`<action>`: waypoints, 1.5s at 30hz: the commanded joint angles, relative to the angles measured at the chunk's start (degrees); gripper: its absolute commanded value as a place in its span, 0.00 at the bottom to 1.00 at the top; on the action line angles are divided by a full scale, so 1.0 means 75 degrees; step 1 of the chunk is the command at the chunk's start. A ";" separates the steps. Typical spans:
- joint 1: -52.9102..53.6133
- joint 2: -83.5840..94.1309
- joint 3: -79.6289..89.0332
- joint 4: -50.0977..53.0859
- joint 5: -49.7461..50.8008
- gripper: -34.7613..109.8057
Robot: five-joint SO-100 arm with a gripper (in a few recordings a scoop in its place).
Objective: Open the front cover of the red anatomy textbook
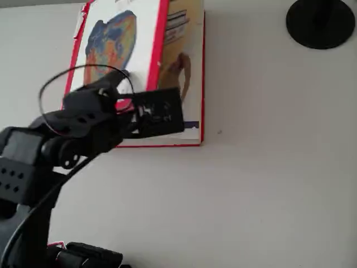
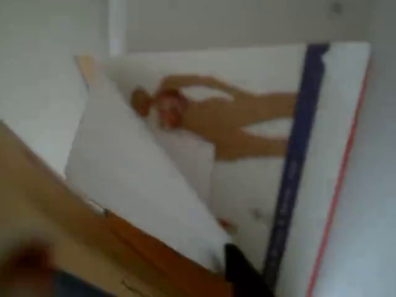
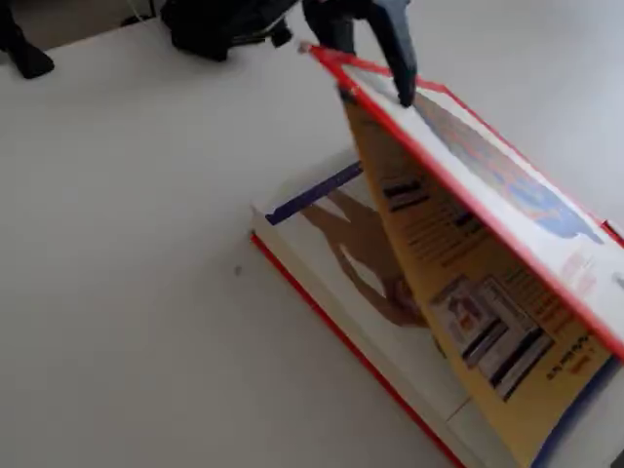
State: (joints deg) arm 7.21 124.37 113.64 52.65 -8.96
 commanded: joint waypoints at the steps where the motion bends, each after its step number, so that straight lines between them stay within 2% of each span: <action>1: -0.0434 0.0527 -0.1664 0.0516 0.0059 0.41; 17: -0.1629 0.0211 -0.5285 0.3211 0.0070 0.41; 25: -0.2648 0.0141 -0.6188 0.3773 0.0270 0.42; 34: -0.3914 -0.0398 -0.6703 0.3680 0.0305 0.42; 45: -0.5648 -0.1324 -0.6727 0.2730 0.0281 0.42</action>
State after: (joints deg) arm -29.97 115.66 66.80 76.29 -6.50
